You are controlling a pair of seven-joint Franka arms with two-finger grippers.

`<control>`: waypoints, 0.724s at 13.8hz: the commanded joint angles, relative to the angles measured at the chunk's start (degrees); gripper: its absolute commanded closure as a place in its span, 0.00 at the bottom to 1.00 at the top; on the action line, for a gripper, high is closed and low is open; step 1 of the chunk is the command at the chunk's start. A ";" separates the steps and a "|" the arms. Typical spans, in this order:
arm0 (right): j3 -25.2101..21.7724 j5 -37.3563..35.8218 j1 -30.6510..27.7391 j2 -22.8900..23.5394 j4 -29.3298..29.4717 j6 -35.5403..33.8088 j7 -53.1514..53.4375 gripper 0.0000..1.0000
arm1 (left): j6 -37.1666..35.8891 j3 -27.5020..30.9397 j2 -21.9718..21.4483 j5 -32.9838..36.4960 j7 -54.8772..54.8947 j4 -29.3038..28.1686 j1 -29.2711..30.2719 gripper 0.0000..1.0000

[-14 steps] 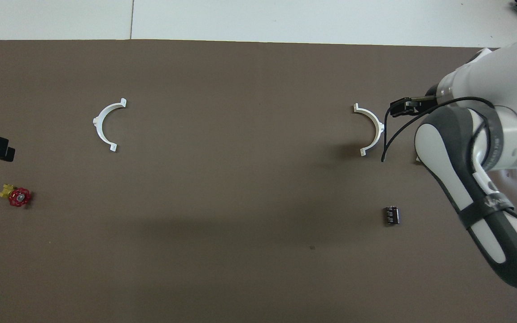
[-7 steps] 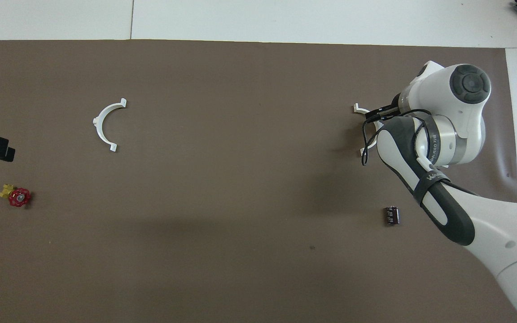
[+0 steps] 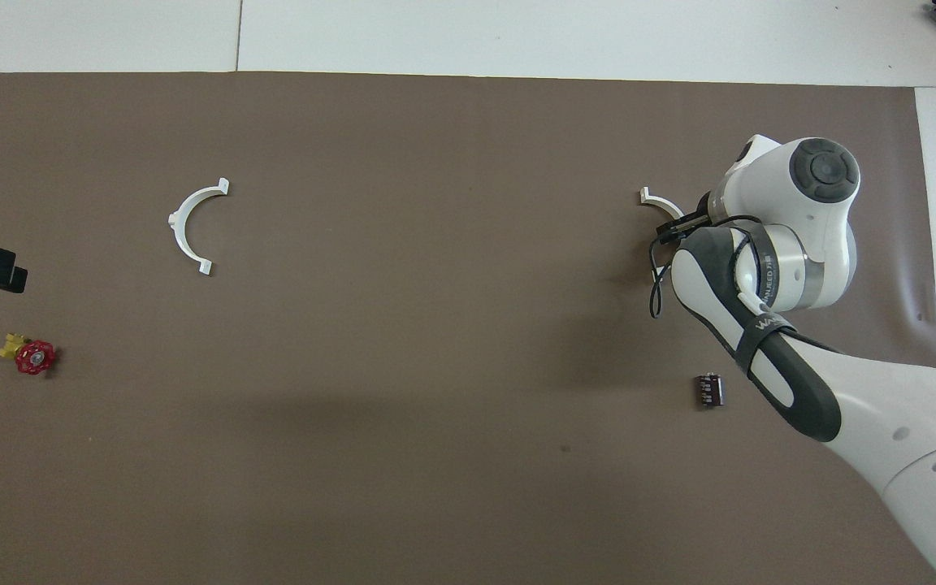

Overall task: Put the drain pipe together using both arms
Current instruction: 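Reach the right gripper to the clamp half nearest it and grasp it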

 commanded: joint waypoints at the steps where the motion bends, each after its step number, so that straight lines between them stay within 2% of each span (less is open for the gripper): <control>1: 0.06 1.40 -0.66 -1.32 -1.91 0.05 -2.97 0.98 | 1.18 -0.11 -1.91 0.19 -0.51 -2.44 0.17 0.00; 5: 0.06 1.32 -0.31 -1.32 -0.50 -0.92 -2.62 1.00 | 1.27 -0.11 -1.91 0.19 -0.51 -2.44 0.17 0.00; 7: 0.33 1.32 0.21 -1.93 1.68 -4.33 -2.62 1.00 | 1.18 -0.11 -1.91 0.19 -0.51 -2.44 0.17 0.00; 10: 3.92 1.40 0.56 -5.35 3.19 -9.44 -1.05 1.00 | 1.18 -0.11 -1.91 0.19 -0.51 -2.44 0.17 0.00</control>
